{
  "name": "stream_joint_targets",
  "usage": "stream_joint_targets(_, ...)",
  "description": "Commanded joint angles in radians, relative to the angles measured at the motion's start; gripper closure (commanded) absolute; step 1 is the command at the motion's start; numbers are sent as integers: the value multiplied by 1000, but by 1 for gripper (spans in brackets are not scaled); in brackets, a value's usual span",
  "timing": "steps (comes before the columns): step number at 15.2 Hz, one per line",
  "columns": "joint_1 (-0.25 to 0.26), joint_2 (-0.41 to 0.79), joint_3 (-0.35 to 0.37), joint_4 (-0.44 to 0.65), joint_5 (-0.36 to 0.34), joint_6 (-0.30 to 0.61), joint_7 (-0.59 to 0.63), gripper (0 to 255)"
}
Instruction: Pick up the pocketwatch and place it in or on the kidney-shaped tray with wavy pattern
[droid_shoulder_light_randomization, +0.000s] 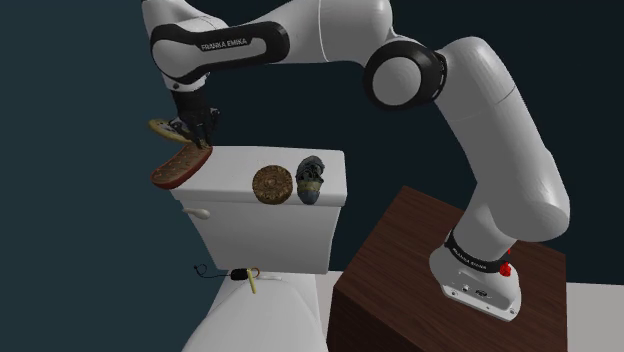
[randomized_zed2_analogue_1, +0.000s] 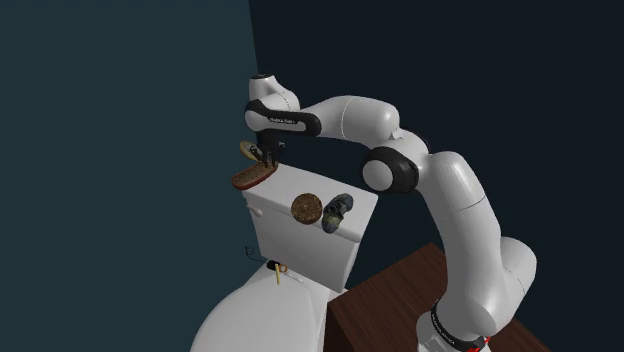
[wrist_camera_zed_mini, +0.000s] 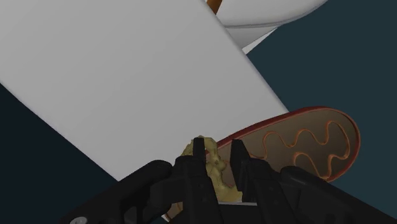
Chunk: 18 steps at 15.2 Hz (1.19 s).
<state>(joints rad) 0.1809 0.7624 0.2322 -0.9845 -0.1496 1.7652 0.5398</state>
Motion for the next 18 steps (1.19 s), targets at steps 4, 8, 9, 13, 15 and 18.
stream_joint_targets(4, -6, 5, -1, -58, -2, 64, 2, 255)
stream_joint_targets(8, -9, 10, -3, -104, -4, 114, 5, 255)
stream_joint_targets(9, -10, 11, -3, -109, -4, 120, 5, 255)
stream_joint_targets(13, -10, 11, -2, -109, -5, 120, 5, 255)
stream_joint_targets(15, -10, 11, -2, -109, -5, 120, 5, 255)
stream_joint_targets(18, -10, 12, -2, -103, -5, 115, 5, 0)
